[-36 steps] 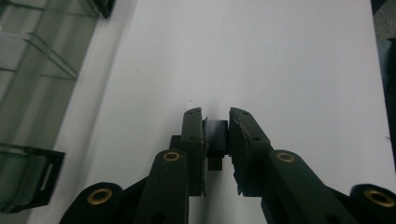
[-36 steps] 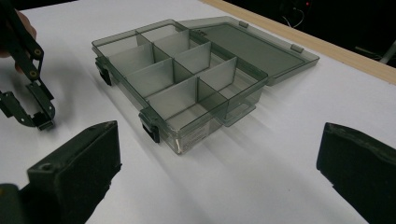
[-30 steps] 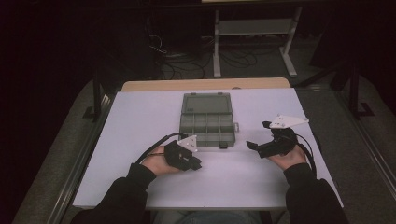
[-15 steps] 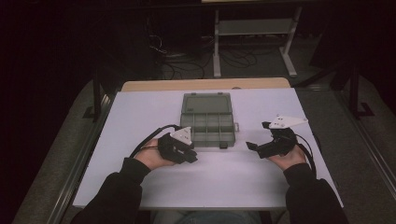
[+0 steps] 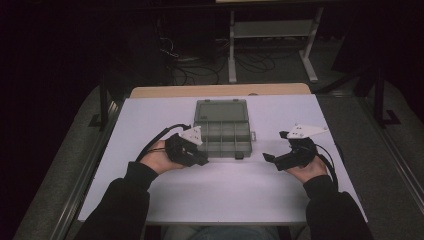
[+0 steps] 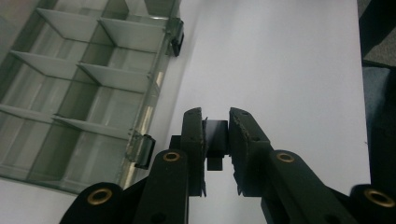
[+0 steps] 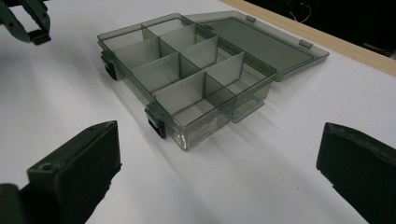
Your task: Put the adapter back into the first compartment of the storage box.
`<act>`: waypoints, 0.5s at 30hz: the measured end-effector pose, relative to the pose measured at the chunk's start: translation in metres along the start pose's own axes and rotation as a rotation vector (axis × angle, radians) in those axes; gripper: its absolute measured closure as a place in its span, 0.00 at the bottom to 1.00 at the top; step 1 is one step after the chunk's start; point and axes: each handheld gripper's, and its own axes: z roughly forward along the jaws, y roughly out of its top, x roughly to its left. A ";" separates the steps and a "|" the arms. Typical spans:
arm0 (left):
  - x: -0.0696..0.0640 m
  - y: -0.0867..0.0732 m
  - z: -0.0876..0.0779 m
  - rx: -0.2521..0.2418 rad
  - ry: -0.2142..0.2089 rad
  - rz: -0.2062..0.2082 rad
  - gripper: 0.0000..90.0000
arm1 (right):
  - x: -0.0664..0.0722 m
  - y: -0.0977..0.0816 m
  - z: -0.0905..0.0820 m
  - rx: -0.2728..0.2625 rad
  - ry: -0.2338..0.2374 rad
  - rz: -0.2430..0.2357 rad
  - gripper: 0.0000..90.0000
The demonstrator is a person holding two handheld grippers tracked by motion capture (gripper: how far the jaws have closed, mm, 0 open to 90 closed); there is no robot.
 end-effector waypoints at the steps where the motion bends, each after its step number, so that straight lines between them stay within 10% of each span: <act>1: 0.002 0.000 -0.002 -0.002 0.003 -0.004 0.85 | 0.000 0.000 0.000 0.001 0.000 -0.001 0.00; 15: 0.026 0.013 -0.034 -0.061 0.049 -0.023 0.85 | 0.000 0.000 0.000 -0.004 0.005 0.003 0.00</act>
